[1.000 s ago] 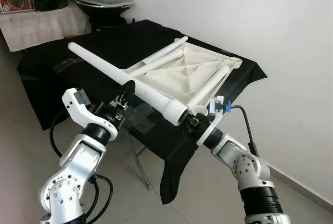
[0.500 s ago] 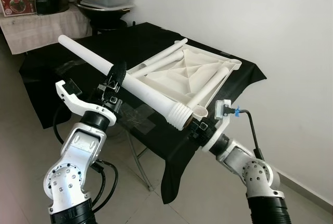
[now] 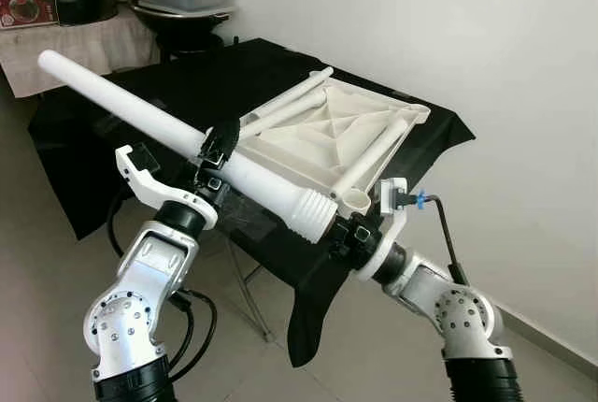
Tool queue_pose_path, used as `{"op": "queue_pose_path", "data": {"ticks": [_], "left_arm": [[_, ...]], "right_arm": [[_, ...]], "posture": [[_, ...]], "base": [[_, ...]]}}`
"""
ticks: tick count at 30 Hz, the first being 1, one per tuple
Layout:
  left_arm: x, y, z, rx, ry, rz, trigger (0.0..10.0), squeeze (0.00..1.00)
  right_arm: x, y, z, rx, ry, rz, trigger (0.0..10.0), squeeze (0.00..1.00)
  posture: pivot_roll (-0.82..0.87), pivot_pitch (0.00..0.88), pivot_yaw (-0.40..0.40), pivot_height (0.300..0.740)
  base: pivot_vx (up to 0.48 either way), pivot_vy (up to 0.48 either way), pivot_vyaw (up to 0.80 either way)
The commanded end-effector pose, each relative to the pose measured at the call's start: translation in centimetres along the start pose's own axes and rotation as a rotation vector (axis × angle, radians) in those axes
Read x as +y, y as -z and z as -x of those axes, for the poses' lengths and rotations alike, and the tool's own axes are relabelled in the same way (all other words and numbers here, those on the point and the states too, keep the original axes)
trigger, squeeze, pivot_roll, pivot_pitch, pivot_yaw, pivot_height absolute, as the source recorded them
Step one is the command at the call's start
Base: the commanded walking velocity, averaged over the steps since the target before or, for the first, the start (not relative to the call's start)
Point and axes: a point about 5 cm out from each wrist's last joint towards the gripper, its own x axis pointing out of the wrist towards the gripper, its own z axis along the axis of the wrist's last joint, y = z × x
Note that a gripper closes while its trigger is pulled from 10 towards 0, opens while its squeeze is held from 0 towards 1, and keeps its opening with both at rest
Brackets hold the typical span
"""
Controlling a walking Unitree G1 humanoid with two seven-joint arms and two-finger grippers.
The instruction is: Building children table
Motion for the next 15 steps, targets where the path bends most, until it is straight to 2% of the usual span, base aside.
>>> {"op": "queue_pose_path", "data": {"ticks": [1,5,6,15], "left_arm": [[0.67,0.85,0.35,0.026,-0.031,0.031,10.0,0.0],[0.68,0.71,0.35,0.023,-0.033,0.028,10.0,0.0],[0.76,0.57,0.38,0.012,-0.043,0.019,0.0,0.0],[0.67,0.31,0.47,-0.019,-0.049,0.022,0.0,0.0]], "right_arm": [[0.6,0.19,-0.03,0.017,-0.045,-0.012,0.0,0.0],[0.65,0.26,0.08,0.024,-0.043,-0.013,0.0,0.0],[0.61,0.27,0.16,0.027,-0.039,-0.012,0.0,0.0],[0.19,-0.06,0.31,0.025,-0.012,0.01,0.0,0.0]], "posture": [[0.04,0.066,-0.066,0.74],[0.04,0.066,-0.066,0.74],[0.04,0.068,-0.066,0.74],[0.04,0.067,-0.066,0.74]], "base": [[0.0,0.0,0.0],[0.0,0.0,0.0],[0.0,0.0,0.0],[0.0,0.0,0.0]]}}
